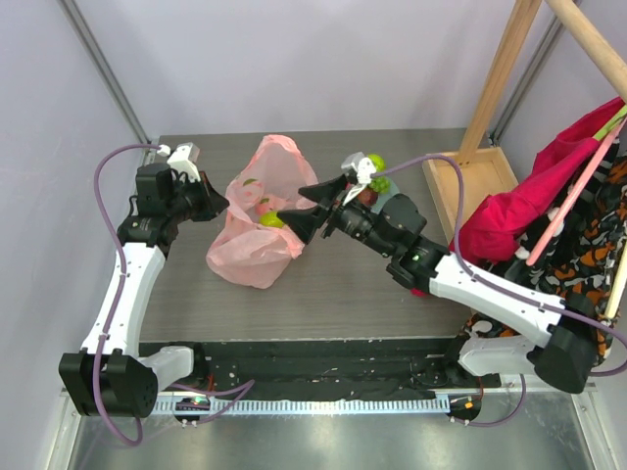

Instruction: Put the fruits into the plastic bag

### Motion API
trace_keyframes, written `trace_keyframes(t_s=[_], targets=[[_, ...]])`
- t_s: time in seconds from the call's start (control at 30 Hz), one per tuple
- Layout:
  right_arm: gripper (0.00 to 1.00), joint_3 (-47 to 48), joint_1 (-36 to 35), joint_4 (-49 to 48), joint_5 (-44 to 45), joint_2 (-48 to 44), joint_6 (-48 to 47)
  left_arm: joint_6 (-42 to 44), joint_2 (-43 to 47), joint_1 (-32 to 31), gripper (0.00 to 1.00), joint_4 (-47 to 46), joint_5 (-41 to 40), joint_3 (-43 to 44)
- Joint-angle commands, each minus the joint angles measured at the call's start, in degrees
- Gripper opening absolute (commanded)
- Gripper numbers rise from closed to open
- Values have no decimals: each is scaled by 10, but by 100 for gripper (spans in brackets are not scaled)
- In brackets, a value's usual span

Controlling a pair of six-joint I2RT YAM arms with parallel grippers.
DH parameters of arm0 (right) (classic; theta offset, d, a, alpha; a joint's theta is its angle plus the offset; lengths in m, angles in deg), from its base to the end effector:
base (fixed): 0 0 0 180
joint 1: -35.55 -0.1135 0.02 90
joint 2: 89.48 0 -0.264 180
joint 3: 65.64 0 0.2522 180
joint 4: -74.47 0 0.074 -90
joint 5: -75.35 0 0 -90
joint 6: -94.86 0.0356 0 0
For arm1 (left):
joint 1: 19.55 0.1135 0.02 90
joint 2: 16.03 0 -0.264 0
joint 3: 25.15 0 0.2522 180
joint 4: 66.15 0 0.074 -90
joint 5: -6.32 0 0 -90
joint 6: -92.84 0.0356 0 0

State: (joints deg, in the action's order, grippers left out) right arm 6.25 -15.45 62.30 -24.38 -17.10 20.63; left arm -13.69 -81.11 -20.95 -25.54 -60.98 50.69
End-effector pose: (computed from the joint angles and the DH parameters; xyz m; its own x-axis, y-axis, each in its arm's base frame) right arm 0.1836 0.2362 0.3850 -0.1139 0.2850 -0.9517 -0.8720 0.4304 0.2332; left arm 0.2488 -0.0198 0.3468 -0.5786 -0.2484 -0.7768 0.2008 0.8798 -0.4309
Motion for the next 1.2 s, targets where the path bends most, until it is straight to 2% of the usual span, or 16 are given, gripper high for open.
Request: trace_keyframes(t_s=[0.0, 0.03, 0.07, 0.13, 0.17, 0.2, 0.3, 0.33, 0.47, 0.67, 1.0, 1.17], targets=[[86, -18, -1, -32, 147, -74, -20, -3, 9, 3, 0, -15, 5, 2], [86, -16, 1, -15, 226, -77, -20, -3, 9, 3, 0, -15, 5, 2], [85, -9, 1, 20, 267, -77, -19, -3, 10, 3, 0, -15, 6, 3], [85, 2, 7, 59, 336, -67, 0, -3, 11, 3, 0, -15, 5, 3], [85, 21, 25, 108, 371, -60, 13, -3, 11, 3, 0, -15, 4, 3], [85, 34, 35, 133, 378, -51, 22, -3, 11, 3, 0, -15, 4, 2], [82, 71, 87, 203, 345, -1, 67, -3, 11, 3, 0, -15, 5, 2], [78, 78, 102, 217, 334, 22, 94, -3, 12, 3, 0, -15, 5, 2], [72, 90, 162, 236, 276, 85, 130, -3, 13, 3, 0, -16, 3, 1], [65, 113, 200, 247, 281, 172, 124, -3, 10, 3, 0, -14, 4, 2], [50, 176, 280, 271, 276, 272, 97, -1, 7, 3, 0, -12, 3, 4], [47, 213, 305, 287, 268, 312, 81, -1, 4, 3, 0, -12, 4, 3]])
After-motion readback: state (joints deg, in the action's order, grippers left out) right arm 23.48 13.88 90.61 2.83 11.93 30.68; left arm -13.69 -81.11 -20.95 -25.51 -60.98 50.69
